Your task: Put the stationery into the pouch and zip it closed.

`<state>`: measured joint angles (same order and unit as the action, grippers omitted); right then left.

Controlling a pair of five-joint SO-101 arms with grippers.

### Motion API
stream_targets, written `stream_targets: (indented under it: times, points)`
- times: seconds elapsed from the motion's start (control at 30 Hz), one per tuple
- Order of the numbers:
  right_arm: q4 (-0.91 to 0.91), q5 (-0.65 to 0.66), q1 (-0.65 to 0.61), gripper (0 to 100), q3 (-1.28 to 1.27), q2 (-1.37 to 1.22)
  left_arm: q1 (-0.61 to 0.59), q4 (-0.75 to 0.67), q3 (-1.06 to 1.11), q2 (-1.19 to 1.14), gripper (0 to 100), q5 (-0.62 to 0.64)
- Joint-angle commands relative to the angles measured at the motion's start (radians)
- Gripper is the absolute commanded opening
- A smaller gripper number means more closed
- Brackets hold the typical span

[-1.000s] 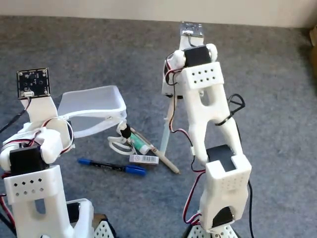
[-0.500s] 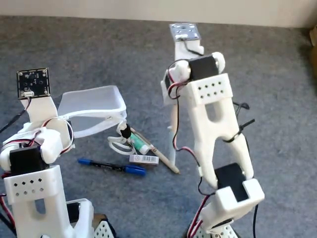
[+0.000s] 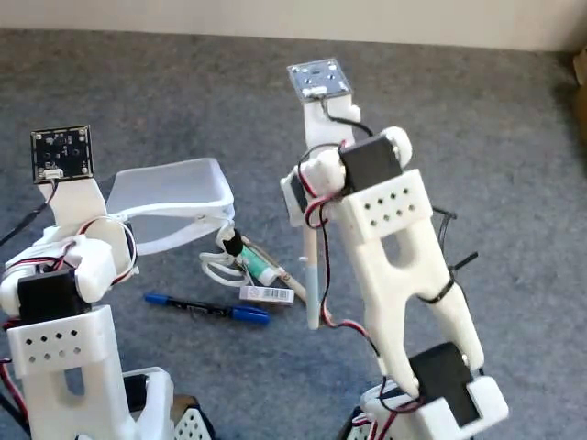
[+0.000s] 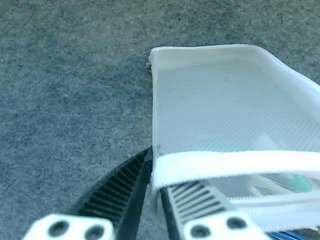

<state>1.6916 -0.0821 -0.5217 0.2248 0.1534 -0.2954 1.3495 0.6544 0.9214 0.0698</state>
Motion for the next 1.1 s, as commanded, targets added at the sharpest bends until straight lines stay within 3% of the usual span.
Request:
stream_targets:
  times: [0.0,0.67,1.07]
  points:
    - [-0.104,0.014,-0.030,0.5,-0.104,0.117,0.022,-0.023,-0.004,-0.012,1,0.011]
    - [-0.728,0.014,-0.163,0.5,-0.863,0.704,0.019,-0.021,-0.002,-0.012,1,0.011]
    - [-0.780,0.011,-0.163,0.5,-0.952,0.989,0.022,-0.023,-0.012,-0.012,1,0.011]
